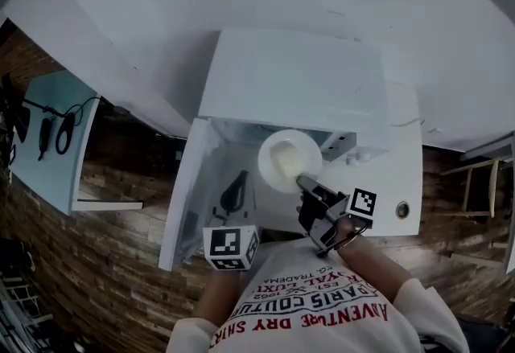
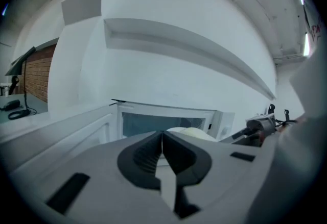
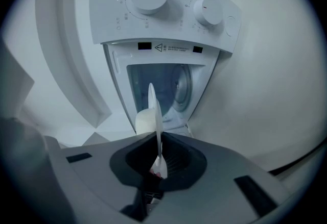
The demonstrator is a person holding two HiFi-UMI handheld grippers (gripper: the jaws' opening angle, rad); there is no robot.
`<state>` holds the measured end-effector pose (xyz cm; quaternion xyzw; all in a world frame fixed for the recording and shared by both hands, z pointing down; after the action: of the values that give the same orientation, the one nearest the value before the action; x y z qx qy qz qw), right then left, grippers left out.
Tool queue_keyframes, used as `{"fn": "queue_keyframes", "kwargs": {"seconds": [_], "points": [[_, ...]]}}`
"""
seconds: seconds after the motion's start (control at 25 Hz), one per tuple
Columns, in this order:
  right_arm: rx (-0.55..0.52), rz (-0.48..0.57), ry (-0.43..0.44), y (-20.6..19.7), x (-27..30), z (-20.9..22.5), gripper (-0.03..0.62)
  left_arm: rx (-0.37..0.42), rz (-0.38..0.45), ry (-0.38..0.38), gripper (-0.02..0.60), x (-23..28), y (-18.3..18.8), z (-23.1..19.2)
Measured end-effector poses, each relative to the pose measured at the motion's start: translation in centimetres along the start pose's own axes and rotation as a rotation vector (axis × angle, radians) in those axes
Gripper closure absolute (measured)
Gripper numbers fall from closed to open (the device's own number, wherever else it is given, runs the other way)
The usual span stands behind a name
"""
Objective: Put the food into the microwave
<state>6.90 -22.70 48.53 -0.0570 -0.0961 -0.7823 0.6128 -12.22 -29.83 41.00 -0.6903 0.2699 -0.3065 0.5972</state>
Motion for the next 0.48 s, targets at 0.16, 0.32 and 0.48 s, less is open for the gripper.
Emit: {"fn": "queue_keyframes", "kwargs": {"seconds": [0.16, 0.32, 0.48], "points": [[0.017, 0.061, -0.024, 0.0, 0.7, 0.8, 0.571, 0.009, -0.024, -0.054, 0.574, 1.4, -0.4, -1.3], [0.035, 0.099, -0.036, -0.1, 1.5, 1.5, 0.57, 0.009, -0.053, -0.108, 0.574, 2.6, -1.6, -1.5], [0.051, 0.152, -0.05, 0.2, 2.2, 2.9, 0.569, -0.005, -0.104, -0.163, 0.574, 3.6, -3.3, -1.2]]}}
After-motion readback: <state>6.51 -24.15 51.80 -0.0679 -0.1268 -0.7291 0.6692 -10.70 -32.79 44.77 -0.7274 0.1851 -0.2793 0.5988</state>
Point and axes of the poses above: the fingertips, and each gripper's own axes: x forward along the fingers, z to its right, y out of its top, the point moved 7 cm from there along -x, backward along the fingers, and after that the axes turned 11 degrees about z, right-handed, at the moved point
